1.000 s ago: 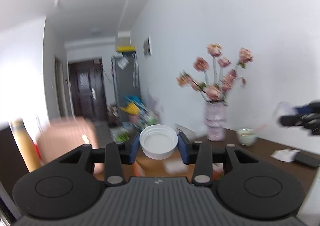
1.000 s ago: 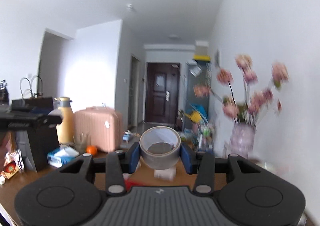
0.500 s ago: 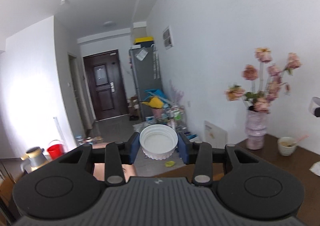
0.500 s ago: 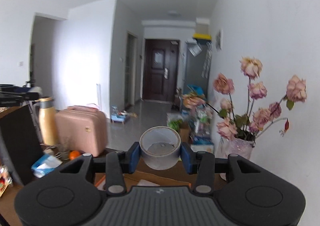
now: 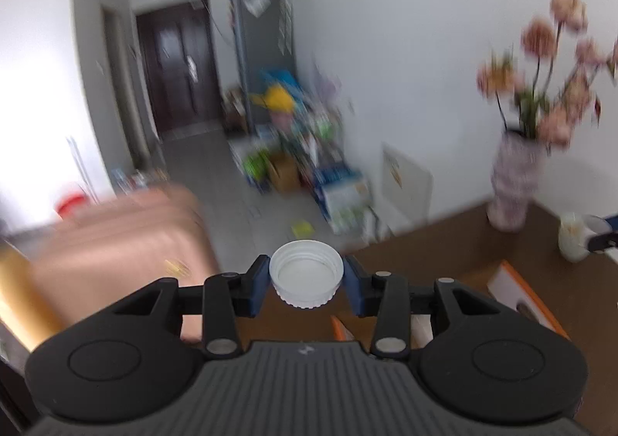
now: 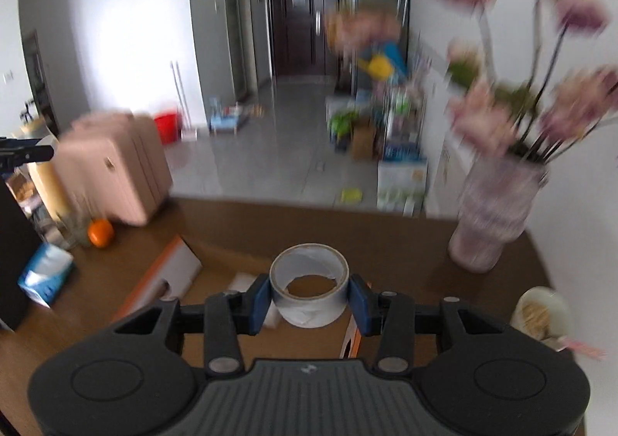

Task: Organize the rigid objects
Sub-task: 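Carry the bottle cap and tape roll up over the red box, then open left gripper to drop the cap while right releases the tape roll into box, then withdraw both grippers from the box toward the table items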

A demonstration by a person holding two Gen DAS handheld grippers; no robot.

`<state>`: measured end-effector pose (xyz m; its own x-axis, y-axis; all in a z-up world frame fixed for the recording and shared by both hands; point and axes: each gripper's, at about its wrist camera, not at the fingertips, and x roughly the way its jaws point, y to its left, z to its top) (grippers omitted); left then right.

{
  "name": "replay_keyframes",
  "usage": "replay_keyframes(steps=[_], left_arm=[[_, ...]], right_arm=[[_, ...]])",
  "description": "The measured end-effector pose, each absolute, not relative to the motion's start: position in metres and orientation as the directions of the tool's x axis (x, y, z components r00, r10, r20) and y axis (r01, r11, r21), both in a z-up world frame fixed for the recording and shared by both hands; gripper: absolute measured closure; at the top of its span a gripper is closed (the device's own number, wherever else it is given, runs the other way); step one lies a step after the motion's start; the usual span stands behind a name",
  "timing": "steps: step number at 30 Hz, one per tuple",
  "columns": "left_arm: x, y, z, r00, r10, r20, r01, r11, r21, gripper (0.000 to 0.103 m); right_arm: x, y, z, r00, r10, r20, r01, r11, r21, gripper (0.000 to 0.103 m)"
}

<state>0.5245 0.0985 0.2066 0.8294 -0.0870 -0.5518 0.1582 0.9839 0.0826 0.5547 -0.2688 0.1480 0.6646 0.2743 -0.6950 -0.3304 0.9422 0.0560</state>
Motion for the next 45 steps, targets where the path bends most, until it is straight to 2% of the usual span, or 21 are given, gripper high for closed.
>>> replay_keyframes(steps=[7, 13, 14, 16, 17, 19, 20, 21, 25, 27, 33, 37, 39, 41, 45], left_arm=[[0.595, 0.066, 0.088, 0.666, -0.213, -0.715, 0.236, 0.969, -0.068, 0.062], [0.616, 0.038, 0.016, 0.538, -0.179, -0.824, 0.283, 0.959, -0.023, 0.061], [0.619, 0.036, 0.009, 0.533, -0.161, -0.831, 0.273, 0.962, -0.011, 0.059], [0.624, 0.035, 0.001, 0.525, -0.139, -0.84, 0.267, 0.964, 0.008, 0.048], [0.627, 0.034, 0.001, 0.53, -0.137, -0.837, 0.266, 0.964, 0.01, 0.04], [0.626, 0.036, 0.004, 0.545, -0.13, -0.828, 0.26, 0.965, 0.019, 0.039], [0.625, 0.038, 0.007, 0.551, -0.13, -0.824, 0.257, 0.966, 0.019, 0.035], [0.626, 0.036, 0.011, 0.558, -0.129, -0.82, 0.252, 0.968, 0.019, 0.03], [0.619, 0.037, 0.038, 0.588, -0.119, -0.8, 0.223, 0.975, 0.019, 0.026], [0.609, 0.039, 0.053, 0.602, -0.118, -0.79, 0.211, 0.977, 0.015, 0.021], [0.555, 0.048, 0.104, 0.67, -0.105, -0.735, 0.173, 0.985, 0.017, 0.016], [0.497, 0.052, 0.132, 0.76, -0.075, -0.646, 0.133, 0.99, 0.042, 0.01], [0.464, 0.053, 0.14, 0.809, -0.064, -0.585, 0.118, 0.992, 0.054, 0.002], [0.431, 0.054, 0.145, 0.834, -0.07, -0.548, 0.114, 0.992, 0.048, 0.001], [0.373, 0.047, 0.14, 0.864, -0.053, -0.501, 0.095, 0.994, 0.06, 0.0]], right_arm=[[0.631, -0.24, 0.04, 0.543, 0.228, -0.808, -0.315, 0.947, 0.056, 0.06], [0.652, -0.217, -0.021, 0.486, 0.142, -0.862, -0.341, 0.939, -0.037, 0.06], [0.652, -0.214, -0.025, 0.498, 0.127, -0.858, -0.342, 0.938, -0.059, 0.06], [0.653, -0.21, -0.028, 0.511, 0.113, -0.852, -0.341, 0.936, -0.081, 0.057], [0.652, -0.207, -0.028, 0.524, 0.101, -0.846, -0.338, 0.936, -0.097, 0.053], [0.653, -0.208, -0.024, 0.543, 0.104, -0.833, -0.341, 0.934, -0.105, 0.042], [0.649, -0.207, -0.02, 0.549, 0.115, -0.828, -0.348, 0.932, -0.101, 0.04], [0.645, -0.208, -0.015, 0.553, 0.125, -0.824, -0.346, 0.934, -0.091, 0.04], [0.63, -0.215, 0.01, 0.567, 0.142, -0.811, -0.322, 0.945, -0.06, 0.037], [0.616, -0.219, 0.025, 0.576, 0.149, -0.804, -0.321, 0.946, -0.055, 0.037], [0.559, -0.234, 0.077, 0.625, 0.17, -0.762, -0.309, 0.95, -0.041, 0.031], [0.507, -0.245, 0.107, 0.679, 0.199, -0.706, -0.307, 0.952, -0.026, 0.027], [0.472, -0.247, 0.116, 0.73, 0.195, -0.655, -0.302, 0.952, -0.053, 0.024], [0.443, -0.248, 0.118, 0.753, 0.19, -0.63, -0.307, 0.948, -0.081, 0.021], [0.386, -0.251, 0.116, 0.793, 0.202, -0.575, -0.299, 0.951, -0.078, 0.021]])
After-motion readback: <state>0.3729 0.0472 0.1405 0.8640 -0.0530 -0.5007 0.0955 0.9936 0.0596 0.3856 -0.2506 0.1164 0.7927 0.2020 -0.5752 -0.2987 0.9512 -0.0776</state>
